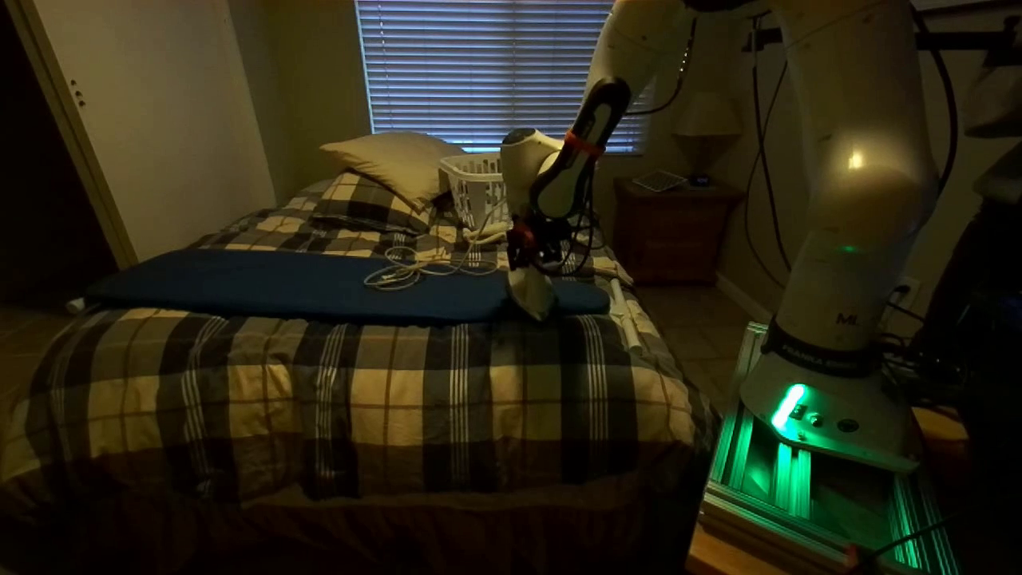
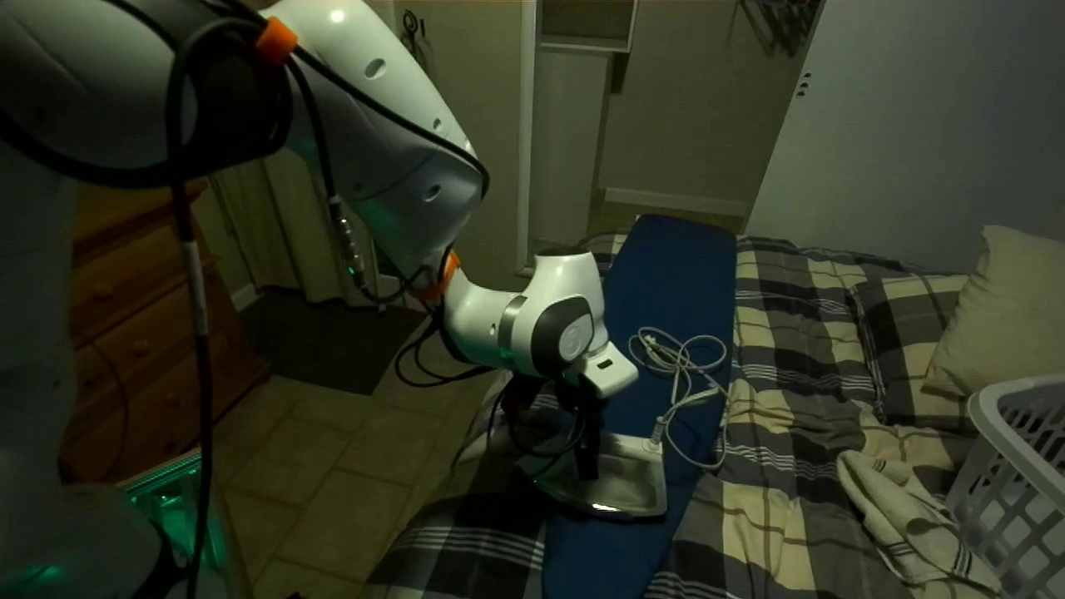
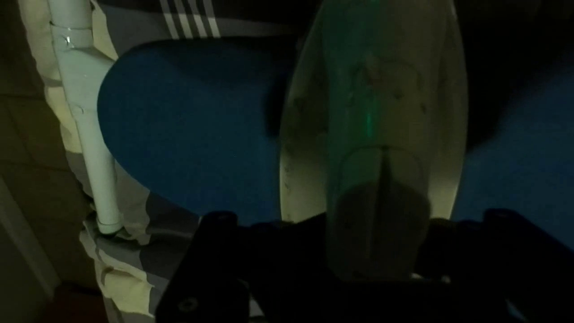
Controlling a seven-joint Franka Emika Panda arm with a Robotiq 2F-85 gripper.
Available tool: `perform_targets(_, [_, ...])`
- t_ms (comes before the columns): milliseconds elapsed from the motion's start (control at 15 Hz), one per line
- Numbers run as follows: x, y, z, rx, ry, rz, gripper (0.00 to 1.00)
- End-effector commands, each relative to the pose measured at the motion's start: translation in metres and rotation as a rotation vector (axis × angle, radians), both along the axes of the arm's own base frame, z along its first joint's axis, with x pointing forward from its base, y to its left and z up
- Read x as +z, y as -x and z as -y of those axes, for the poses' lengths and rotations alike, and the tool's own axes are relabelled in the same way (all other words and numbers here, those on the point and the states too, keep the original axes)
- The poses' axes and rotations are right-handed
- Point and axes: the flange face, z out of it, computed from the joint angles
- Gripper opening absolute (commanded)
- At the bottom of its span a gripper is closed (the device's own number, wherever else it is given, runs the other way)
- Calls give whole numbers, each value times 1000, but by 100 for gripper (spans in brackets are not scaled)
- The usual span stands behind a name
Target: Put the pressing iron upright
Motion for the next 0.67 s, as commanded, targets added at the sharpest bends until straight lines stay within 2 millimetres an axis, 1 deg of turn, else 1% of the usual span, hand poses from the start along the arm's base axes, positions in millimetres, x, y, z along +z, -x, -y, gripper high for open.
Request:
perform_targets(0, [7,-13,16,-87,-57,-2,1])
perform_targets(267, [12,-22,29,-181,-118,11,0])
perform_targets(600, [21,-22,41,-310,-295,-99,0])
